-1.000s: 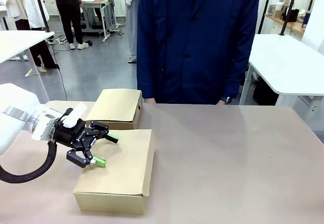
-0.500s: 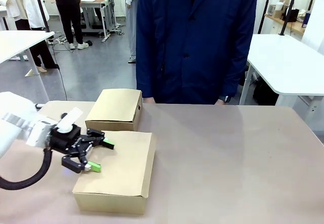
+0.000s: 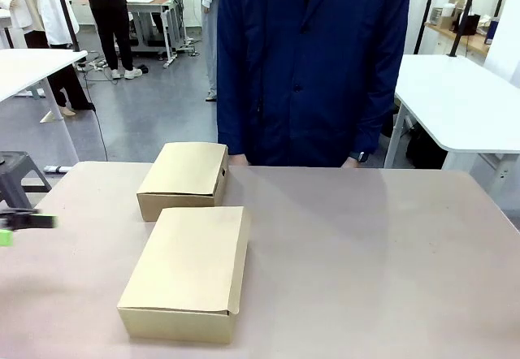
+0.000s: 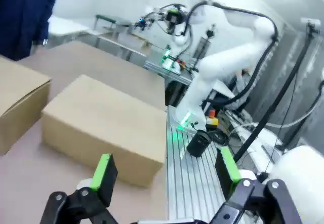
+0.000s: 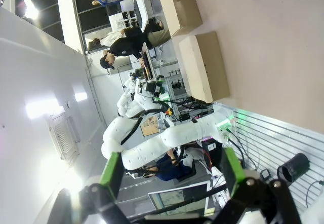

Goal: Place items inside the box.
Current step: Close the lid of the Mailer Box closest to the robot.

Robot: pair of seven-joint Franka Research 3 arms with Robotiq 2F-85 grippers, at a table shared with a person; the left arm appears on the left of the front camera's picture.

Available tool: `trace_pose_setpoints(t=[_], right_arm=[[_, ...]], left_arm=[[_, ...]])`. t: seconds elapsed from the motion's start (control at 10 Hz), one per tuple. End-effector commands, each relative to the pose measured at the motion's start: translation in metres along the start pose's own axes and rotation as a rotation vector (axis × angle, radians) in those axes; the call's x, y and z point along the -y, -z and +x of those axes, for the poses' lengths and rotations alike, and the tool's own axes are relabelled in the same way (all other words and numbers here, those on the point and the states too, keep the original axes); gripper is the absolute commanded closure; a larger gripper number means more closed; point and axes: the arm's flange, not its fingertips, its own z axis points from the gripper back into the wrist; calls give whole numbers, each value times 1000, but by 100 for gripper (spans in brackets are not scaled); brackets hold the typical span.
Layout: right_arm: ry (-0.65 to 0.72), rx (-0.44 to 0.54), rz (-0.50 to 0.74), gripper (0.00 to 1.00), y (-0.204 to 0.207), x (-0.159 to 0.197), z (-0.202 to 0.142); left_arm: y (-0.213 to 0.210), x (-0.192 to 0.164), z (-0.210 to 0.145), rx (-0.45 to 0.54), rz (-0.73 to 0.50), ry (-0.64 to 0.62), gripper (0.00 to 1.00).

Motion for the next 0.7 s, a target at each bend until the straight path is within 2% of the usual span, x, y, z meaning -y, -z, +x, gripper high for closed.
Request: trace_pose_setpoints(t=[0.0,0.1,0.2,0.6], right_arm=[[-13,3,26,0,1,-3,0],[-13,3,26,0,1,-3,0],[-13,3,26,0,1,-3,0],[-13,3,26,0,1,-3,0]], left_arm=[[10,35,-7,-61,113,-122,0],[-5,29,-10,-108,98,-250,0],[-19,17,0,-14,68,-57,0],[-19,17,0,-14,68,-57,0]])
